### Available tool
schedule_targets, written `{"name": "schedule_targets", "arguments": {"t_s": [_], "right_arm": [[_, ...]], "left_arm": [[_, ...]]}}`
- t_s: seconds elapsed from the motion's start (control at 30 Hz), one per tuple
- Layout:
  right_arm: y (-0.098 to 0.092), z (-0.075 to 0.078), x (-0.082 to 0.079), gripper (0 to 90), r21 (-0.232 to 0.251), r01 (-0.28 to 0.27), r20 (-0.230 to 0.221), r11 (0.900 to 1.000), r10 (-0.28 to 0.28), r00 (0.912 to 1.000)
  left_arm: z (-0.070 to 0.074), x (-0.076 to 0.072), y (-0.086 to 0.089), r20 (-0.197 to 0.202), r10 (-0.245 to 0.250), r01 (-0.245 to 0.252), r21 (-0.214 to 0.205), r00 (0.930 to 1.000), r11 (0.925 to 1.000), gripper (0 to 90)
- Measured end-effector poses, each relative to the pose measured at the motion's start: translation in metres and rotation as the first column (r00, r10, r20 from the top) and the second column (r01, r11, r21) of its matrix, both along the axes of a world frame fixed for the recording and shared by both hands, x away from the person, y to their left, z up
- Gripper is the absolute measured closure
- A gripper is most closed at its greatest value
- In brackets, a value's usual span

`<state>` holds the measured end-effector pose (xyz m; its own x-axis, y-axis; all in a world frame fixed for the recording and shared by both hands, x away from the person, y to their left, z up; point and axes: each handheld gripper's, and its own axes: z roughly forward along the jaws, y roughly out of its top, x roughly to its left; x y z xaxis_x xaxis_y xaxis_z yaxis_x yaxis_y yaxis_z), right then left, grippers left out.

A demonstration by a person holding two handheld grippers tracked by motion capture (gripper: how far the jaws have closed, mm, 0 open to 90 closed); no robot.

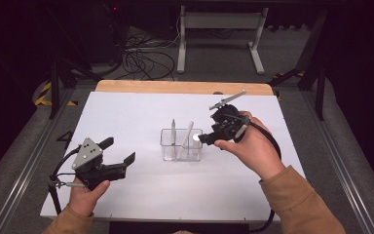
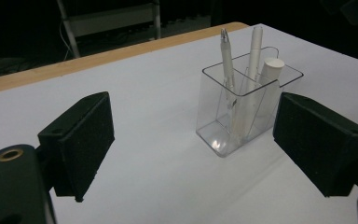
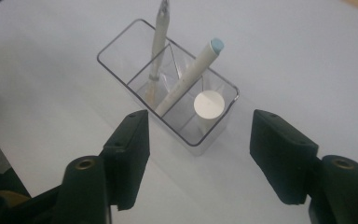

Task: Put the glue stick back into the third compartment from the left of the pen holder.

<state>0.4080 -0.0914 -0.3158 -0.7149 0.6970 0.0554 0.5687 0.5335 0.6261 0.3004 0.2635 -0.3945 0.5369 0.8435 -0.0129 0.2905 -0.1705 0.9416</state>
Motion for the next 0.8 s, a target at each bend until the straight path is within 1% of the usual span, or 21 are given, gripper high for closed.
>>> {"name": "schedule_targets", "arguments": {"t_s": [0.07,0.13,0.23,0.27,0.3,0.33,0.4,0.43,0.57,0.63,0.73,0.8], "right_arm": [[-0.005,0.000,-0.004,35.7,0.018,-0.021,0.052,0.9996,0.020,0.9984],[-0.010,-0.001,-0.008,35.7,0.032,-0.027,0.077,0.9991,0.025,0.9967],[-0.018,-0.003,-0.014,33.8,0.057,-0.057,0.146,0.9967,0.049,0.9880],[-0.020,-0.003,-0.016,31.7,0.066,-0.071,0.160,0.9953,0.060,0.9853],[-0.023,-0.004,-0.018,29.0,0.075,-0.064,0.162,0.9951,0.051,0.9855],[-0.025,-0.005,-0.019,29.0,0.076,-0.067,0.175,0.9948,0.053,0.9831],[-0.028,-0.007,-0.023,28.8,0.068,-0.090,0.228,0.9937,0.072,0.9711],[-0.030,-0.008,-0.024,28.3,0.067,-0.093,0.240,0.9933,0.075,0.9679],[-0.037,-0.012,-0.028,24.1,0.091,-0.098,0.280,0.9910,0.069,0.9574],[-0.042,-0.014,-0.030,22.5,0.104,-0.100,0.298,0.9896,0.065,0.9525],[-0.048,-0.018,-0.034,19.2,0.113,-0.118,0.330,0.9865,0.074,0.9410],[-0.053,-0.021,-0.037,17.7,0.117,-0.117,0.348,0.9863,0.070,0.9350]], "left_arm": [[0.000,-0.001,0.001,0.008,0.002,-0.002,0.005,1.0000,1.0000,13.2],[-0.001,-0.002,0.002,0.015,0.006,-0.006,0.011,0.9999,0.9999,12.9],[-0.001,-0.003,0.004,0.019,0.001,-0.001,0.013,0.9998,0.9999,12.5],[-0.001,-0.003,0.004,0.024,-0.001,0.001,0.016,0.9997,0.9999,12.3],[-0.001,-0.004,0.005,0.026,-0.001,0.001,0.015,0.9997,0.9999,12.1],[-0.001,-0.004,0.005,0.026,-0.003,0.003,0.017,0.9996,0.9998,12.1],[-0.002,-0.005,0.006,0.030,-0.005,0.004,0.021,0.9995,0.9998,11.5],[-0.002,-0.005,0.007,0.030,-0.008,0.007,0.025,0.9995,0.9997,11.2],[-0.002,-0.006,0.009,0.032,-0.018,0.017,0.028,0.9993,0.9995,9.7],[-0.003,-0.007,0.011,0.029,-0.022,0.022,0.022,0.9993,0.9995,9.3],[-0.003,-0.008,0.012,0.029,-0.026,0.026,0.018,0.9993,0.9995,8.9],[-0.004,-0.008,0.013,0.032,-0.025,0.025,0.011,0.9992,0.9996,8.7]]}}
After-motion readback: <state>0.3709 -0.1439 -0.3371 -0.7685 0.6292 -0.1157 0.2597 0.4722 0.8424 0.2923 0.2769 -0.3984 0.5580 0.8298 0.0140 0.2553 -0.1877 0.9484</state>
